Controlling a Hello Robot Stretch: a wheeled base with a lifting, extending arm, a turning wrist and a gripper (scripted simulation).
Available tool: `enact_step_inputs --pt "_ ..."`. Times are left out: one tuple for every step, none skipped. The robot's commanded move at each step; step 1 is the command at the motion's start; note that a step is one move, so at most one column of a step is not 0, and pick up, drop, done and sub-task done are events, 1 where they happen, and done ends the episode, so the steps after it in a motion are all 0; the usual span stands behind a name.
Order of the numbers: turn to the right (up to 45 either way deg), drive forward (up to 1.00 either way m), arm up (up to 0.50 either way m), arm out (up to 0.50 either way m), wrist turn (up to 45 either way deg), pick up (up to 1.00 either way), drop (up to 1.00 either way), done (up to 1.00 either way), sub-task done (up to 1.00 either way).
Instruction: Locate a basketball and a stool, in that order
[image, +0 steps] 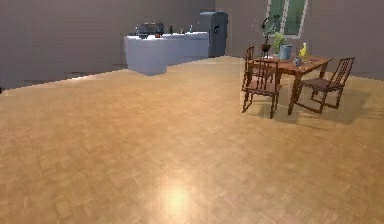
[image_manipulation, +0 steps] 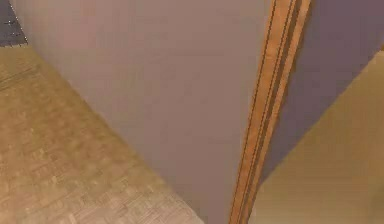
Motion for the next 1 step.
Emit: enact_step_inputs --pt "42.0 0.00 0.00 0.00 0.0 0.00 0.00 0.00 0.00"
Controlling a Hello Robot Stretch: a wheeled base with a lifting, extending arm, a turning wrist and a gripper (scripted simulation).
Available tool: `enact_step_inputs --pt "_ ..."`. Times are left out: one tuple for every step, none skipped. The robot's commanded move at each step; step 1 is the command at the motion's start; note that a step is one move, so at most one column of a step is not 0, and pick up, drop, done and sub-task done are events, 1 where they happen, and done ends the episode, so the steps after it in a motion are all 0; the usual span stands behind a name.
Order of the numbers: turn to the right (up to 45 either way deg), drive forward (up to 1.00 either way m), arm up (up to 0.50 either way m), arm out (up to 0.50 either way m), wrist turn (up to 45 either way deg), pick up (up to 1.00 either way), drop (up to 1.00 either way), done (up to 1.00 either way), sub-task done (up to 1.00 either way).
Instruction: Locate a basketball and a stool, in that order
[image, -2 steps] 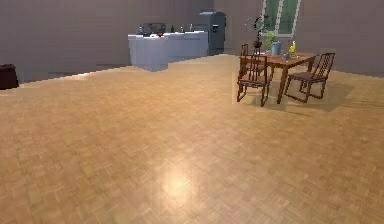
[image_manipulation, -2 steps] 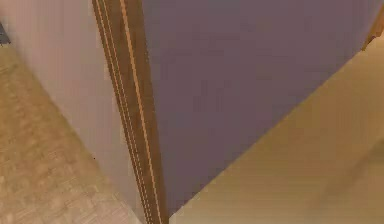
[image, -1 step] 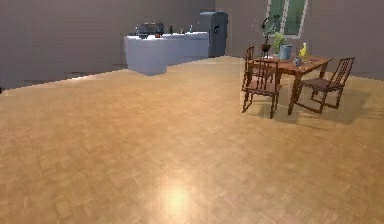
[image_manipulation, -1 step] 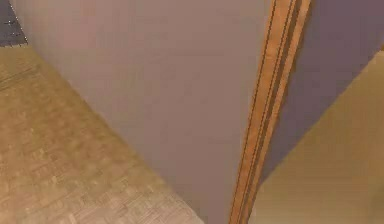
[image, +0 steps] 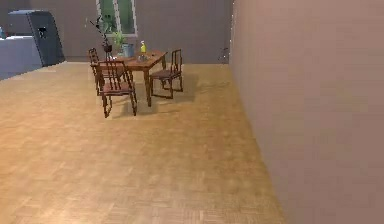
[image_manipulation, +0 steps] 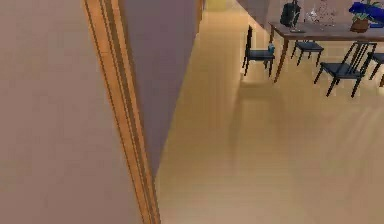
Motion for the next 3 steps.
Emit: enact_step_inputs --pt "0.0 0.50 0.00 0.00 0.0 0.00 0.00 0.00 0.00" --pt "6.0 0.00 0.00 0.00 0.0 0.00 0.00 0.00 0.00" --pt "0.0 1.00 0.00 0.00 0.0 0.00 0.00 0.00 0.00"
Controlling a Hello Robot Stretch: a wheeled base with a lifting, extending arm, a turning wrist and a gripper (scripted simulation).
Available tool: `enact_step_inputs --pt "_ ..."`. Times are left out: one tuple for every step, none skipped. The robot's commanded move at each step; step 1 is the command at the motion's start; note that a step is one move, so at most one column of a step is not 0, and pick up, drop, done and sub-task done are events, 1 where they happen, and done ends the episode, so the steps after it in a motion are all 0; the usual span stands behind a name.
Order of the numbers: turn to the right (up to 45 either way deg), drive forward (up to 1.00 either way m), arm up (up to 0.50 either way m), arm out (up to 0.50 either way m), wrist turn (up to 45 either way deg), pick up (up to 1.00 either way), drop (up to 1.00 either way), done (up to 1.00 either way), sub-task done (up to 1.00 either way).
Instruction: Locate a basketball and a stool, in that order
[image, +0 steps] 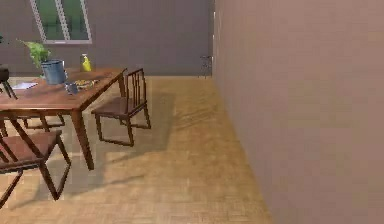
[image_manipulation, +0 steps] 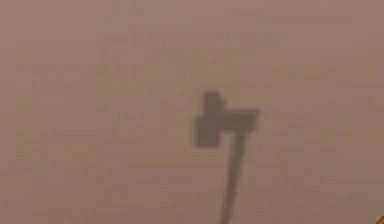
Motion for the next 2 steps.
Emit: enact_step_inputs --pt "0.0 1.00 0.00 0.00 0.0 0.00 0.00 0.00 0.00" --pt "0.0 1.00 0.00 0.00 0.0 0.00 0.00 0.00 0.00"
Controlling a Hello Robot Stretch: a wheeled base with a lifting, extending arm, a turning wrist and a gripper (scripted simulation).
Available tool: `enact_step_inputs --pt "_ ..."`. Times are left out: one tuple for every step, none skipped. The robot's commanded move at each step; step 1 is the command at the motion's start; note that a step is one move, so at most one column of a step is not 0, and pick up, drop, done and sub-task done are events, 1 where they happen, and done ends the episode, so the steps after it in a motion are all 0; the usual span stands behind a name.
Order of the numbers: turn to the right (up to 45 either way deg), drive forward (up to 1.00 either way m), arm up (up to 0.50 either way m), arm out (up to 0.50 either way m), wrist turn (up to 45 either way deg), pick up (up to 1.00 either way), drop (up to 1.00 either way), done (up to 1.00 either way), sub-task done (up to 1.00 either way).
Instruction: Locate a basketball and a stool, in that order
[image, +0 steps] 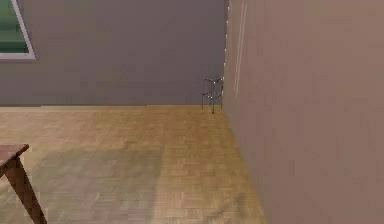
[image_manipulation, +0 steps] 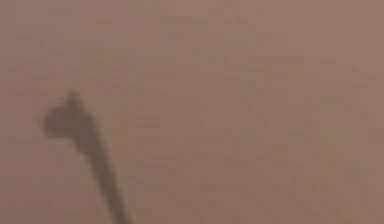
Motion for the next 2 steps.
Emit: enact_step_inputs --pt "0.0 1.00 0.00 0.00 0.0 0.00 0.00 0.00 0.00" --pt "0.0 1.00 0.00 0.00 0.0 0.00 0.00 0.00 0.00"
